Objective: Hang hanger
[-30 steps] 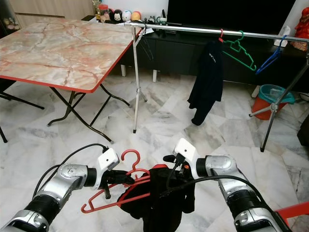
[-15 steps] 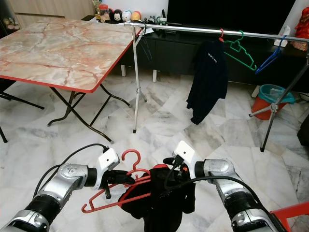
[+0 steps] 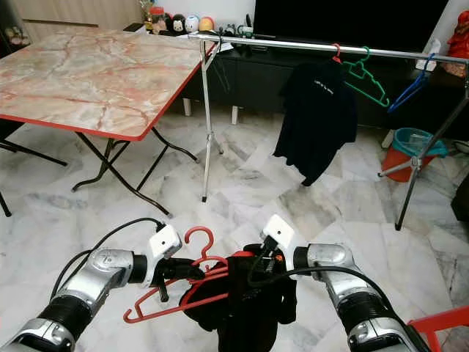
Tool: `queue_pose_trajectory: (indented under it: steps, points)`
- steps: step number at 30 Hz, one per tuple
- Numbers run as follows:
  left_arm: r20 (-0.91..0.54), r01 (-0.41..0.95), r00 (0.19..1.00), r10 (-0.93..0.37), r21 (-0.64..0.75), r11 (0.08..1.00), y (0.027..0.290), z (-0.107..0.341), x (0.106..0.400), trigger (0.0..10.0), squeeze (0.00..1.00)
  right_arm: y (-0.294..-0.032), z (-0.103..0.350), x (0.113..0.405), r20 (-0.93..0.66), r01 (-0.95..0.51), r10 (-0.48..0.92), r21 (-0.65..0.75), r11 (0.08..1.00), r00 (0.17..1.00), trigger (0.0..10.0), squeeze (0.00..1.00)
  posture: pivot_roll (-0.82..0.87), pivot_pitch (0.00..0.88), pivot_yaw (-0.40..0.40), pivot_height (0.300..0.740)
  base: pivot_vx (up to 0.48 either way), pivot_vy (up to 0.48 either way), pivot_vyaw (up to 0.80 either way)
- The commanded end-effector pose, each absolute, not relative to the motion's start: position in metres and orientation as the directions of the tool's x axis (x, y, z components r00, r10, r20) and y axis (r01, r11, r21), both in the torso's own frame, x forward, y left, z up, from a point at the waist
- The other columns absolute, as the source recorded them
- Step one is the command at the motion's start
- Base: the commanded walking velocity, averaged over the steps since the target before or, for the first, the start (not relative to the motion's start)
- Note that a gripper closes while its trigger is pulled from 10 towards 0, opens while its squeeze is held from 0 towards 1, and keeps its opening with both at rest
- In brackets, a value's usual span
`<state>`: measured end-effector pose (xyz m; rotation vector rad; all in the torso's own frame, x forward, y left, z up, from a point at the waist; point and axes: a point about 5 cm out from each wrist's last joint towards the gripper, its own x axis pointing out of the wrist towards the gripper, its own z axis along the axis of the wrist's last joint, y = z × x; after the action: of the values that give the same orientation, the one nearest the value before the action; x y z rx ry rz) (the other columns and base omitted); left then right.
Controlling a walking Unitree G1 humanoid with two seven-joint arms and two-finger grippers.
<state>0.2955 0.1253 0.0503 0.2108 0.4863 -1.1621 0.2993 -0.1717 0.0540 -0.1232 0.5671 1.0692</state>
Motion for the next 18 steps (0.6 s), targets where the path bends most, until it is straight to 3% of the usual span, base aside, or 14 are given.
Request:
queue_pose_trajectory:
  steps: [1, 13, 18]
  points:
    - [-0.447, 0.916, 0.319, -0.836, -0.08, 0.392, 0.125, 0.055, 0.299, 10.0, 0.0, -0.172, 0.055, 0.3, -0.482, -0.851, 0.801, 0.188, 0.491, 0.355, 0.0, 0.0, 0.11, 0.0, -0.047, 0.74, 0.0, 0.0, 0.0]
    - [-0.445, 0.918, 0.316, -0.838, -0.08, 0.389, 0.124, 0.055, 0.299, 10.0, 0.0, -0.17, 0.054, 0.299, -0.476, -0.85, 0.803, 0.191, 0.491, 0.357, 0.0, 0.0, 0.11, 0.0, -0.046, 0.74, 0.0, 0.0, 0.0]
    - [-0.451, 0.92, 0.312, -0.836, -0.076, 0.385, 0.126, 0.054, 0.297, 10.0, 0.0, -0.176, 0.058, 0.309, -0.478, -0.804, 0.741, 0.113, 0.584, 0.471, 0.0, 0.0, 0.11, 0.0, -0.045, 0.74, 0.0, 0.0, 0.0]
